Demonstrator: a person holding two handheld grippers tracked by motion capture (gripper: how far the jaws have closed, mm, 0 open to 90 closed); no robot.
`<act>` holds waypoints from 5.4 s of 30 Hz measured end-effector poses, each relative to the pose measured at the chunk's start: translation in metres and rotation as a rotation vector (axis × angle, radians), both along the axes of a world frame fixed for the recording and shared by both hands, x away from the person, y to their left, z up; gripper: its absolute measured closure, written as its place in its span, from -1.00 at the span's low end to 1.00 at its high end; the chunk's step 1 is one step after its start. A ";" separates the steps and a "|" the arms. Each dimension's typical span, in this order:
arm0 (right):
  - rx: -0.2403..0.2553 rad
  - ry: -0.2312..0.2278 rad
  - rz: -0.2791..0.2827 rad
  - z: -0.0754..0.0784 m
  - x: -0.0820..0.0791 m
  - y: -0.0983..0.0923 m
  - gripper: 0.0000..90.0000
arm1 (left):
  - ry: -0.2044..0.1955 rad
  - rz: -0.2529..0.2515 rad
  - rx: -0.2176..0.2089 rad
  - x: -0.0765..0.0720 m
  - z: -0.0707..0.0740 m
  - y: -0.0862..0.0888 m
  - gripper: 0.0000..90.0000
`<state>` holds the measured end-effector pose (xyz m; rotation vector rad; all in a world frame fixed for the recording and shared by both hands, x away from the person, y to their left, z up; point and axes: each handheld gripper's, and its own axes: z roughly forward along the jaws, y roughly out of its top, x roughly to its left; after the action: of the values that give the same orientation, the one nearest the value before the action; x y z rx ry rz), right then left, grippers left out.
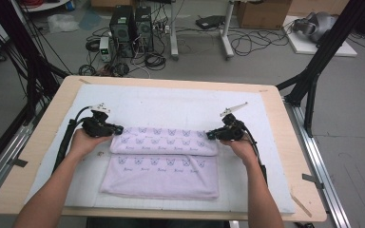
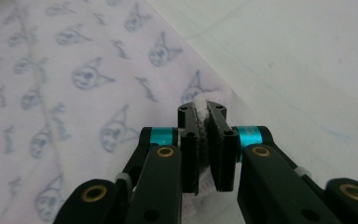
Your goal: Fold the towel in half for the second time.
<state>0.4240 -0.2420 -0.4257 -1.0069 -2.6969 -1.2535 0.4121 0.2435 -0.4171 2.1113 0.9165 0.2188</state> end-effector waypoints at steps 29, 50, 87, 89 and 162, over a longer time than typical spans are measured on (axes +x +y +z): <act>0.017 -0.245 0.172 0.027 -0.127 -0.001 0.34 | -0.133 -0.132 -0.020 -0.121 0.017 0.007 0.21; -0.059 -0.242 0.159 0.001 -0.119 0.004 0.38 | -0.101 -0.029 0.042 -0.110 0.008 0.027 0.46; -0.035 -0.251 0.186 0.004 -0.122 0.003 0.94 | -0.145 -0.175 0.043 -0.124 0.007 0.004 0.96; -0.014 -0.271 0.190 0.014 -0.130 0.001 0.94 | -0.167 -0.171 0.026 -0.133 0.015 0.009 0.96; 0.049 -0.221 0.275 -0.002 -0.168 0.006 0.66 | -0.202 -0.167 0.018 -0.174 0.010 0.023 0.58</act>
<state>0.2558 -0.2363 -0.4275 -0.4941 -2.8198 -1.4383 0.2378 0.2667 -0.4074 2.1245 0.6188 0.3481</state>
